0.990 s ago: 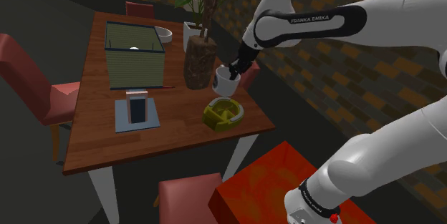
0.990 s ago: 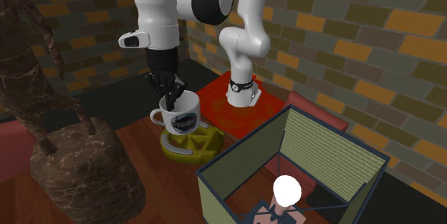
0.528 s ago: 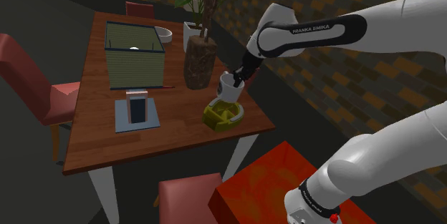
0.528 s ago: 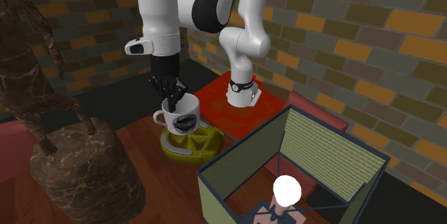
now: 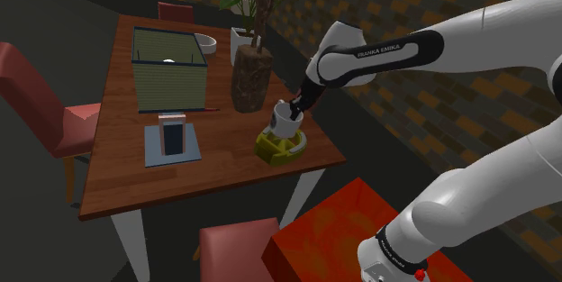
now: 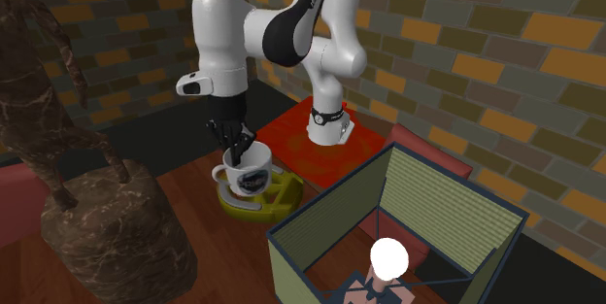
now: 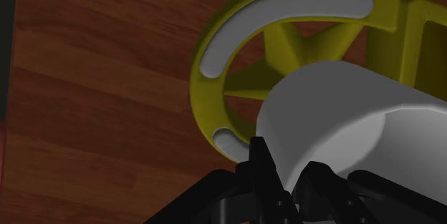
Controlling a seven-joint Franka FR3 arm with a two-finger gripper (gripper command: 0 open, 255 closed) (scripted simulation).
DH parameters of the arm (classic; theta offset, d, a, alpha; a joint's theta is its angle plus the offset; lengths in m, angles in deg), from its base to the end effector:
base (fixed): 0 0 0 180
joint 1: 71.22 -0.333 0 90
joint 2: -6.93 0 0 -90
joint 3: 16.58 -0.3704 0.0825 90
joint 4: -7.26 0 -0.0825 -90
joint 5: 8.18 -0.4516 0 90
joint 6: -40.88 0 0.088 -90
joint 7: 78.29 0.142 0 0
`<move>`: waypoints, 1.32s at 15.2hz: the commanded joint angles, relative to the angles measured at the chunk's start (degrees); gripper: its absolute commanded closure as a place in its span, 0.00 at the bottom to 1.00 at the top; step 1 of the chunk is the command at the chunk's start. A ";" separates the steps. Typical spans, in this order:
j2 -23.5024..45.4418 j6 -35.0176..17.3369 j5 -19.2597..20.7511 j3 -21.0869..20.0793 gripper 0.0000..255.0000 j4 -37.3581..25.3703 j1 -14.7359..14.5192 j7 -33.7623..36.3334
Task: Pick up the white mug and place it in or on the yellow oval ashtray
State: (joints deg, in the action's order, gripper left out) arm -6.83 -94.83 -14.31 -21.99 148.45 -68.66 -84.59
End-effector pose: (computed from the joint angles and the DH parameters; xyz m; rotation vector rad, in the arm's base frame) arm 0.5077 0.0287 0.3751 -3.0774 -0.1346 -0.2251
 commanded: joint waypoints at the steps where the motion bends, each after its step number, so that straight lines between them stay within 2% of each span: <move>1: 0.91 -1.76 -0.06 -0.07 1.00 0.80 -0.04 -0.06; 9: 1.08 -2.06 -0.07 -0.08 1.00 0.94 -0.04 -0.08; 10: 1.08 -2.07 -0.07 -0.08 0.00 0.94 -0.04 -0.08; 15: 1.08 -2.06 -0.07 -0.07 0.00 0.93 -0.04 -0.08; 19: -4.00 5.87 0.13 0.39 0.00 -1.90 0.16 -0.05; 20: -4.00 5.87 0.13 0.39 0.00 -1.90 0.16 -0.05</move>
State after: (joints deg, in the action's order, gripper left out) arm -10.24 -90.10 -14.20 -21.67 147.02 -68.53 -84.62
